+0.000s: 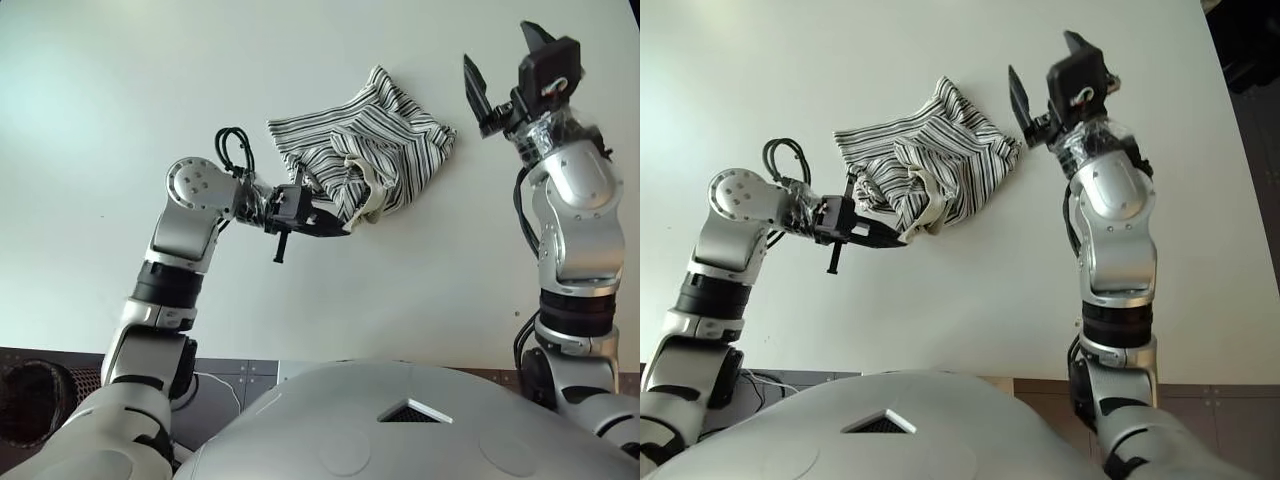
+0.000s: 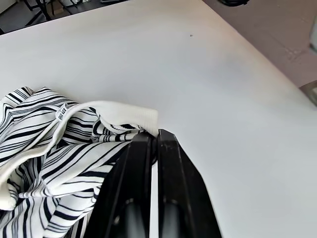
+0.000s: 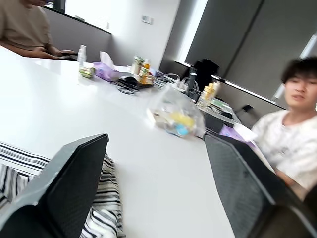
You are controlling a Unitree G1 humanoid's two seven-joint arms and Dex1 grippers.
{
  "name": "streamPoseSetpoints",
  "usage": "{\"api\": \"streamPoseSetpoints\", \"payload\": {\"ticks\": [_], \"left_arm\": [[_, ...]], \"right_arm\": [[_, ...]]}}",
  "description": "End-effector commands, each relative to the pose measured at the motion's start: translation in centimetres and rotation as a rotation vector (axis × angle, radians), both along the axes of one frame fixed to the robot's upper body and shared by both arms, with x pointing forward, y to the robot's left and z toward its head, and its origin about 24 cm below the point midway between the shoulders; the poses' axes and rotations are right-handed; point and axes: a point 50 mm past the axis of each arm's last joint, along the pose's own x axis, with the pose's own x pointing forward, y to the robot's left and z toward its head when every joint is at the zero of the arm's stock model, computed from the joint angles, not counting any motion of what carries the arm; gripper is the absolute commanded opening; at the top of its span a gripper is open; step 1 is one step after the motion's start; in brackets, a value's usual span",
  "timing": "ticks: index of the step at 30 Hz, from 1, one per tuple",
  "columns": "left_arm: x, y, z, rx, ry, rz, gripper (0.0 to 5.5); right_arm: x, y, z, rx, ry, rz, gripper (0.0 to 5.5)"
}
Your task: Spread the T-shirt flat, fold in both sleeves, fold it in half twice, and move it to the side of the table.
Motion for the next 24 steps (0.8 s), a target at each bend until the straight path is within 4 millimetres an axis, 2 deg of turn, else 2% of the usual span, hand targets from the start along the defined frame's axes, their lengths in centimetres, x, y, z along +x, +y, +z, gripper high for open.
{"api": "streamPoseSetpoints", "payload": {"ticks": [1,4,7,10,13,21,24], "left_arm": [[-1.8,0.9,0.1,0.049,0.018,0.007,0.12],[-2.5,0.9,-0.7,0.077,0.026,0.008,0.12],[-2.7,0.9,-1.2,0.085,0.031,0.012,0.12],[-2.7,0.8,-1.4,0.090,0.031,0.003,0.12],[-2.8,0.6,-1.6,0.096,0.025,-0.011,0.12],[-2.8,0.6,-1.9,0.106,0.017,-0.010,0.12],[-2.8,0.5,-1.9,0.107,0.017,-0.013,0.12]], "right_arm": [[0.6,2.6,0.4,-0.178,0.082,0.302,3.56],[0.7,5.2,-0.5,-0.365,0.209,0.595,3.56],[1.2,8.2,-0.5,-0.445,0.274,0.804,3.56],[2.7,10.9,-0.7,-0.420,0.326,0.856,3.56],[3.7,12.3,-1.8,-0.391,0.414,0.872,3.56],[3.5,10.4,-5.0,-0.385,0.619,0.893,3.56],[4.8,8.3,-6.1,-0.402,0.666,0.808,3.56]]}}
